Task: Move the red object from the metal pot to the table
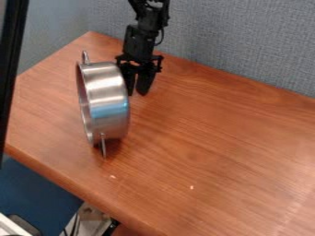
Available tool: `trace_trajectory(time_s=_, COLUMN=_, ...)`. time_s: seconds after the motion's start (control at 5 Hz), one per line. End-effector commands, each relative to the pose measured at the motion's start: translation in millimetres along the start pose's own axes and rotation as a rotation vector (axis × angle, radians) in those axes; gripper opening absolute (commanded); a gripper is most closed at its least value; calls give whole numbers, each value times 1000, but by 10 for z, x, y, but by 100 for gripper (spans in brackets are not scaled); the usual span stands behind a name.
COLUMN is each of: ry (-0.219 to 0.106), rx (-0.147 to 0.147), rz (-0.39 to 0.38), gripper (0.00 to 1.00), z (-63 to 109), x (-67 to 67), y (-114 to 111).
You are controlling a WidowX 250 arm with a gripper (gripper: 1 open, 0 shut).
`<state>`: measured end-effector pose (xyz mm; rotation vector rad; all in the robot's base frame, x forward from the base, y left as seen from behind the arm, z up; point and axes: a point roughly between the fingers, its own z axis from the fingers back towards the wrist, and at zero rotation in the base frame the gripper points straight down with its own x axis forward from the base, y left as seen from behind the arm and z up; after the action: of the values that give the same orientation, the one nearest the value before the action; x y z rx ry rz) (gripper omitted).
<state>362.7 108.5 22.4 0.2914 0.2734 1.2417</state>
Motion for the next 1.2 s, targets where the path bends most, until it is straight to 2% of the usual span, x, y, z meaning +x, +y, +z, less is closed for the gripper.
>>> trace_trajectory(time_s=0.0, ry=10, rx=-61, rz=-25, gripper=0, z=285, x=-50, y=-110)
trace_trajectory(time_s=0.2, ry=59, rx=-90, rz=-72, gripper=0, z=435, x=-148, y=-194)
trace_trajectory(time_s=0.8, ry=61, rx=-141, rz=-129, gripper=0, z=575, x=-153, y=-19)
trace_trajectory(time_s=1.0, ry=48, rx=-134, rz=-128, gripper=0, z=689, x=-144, y=-40)
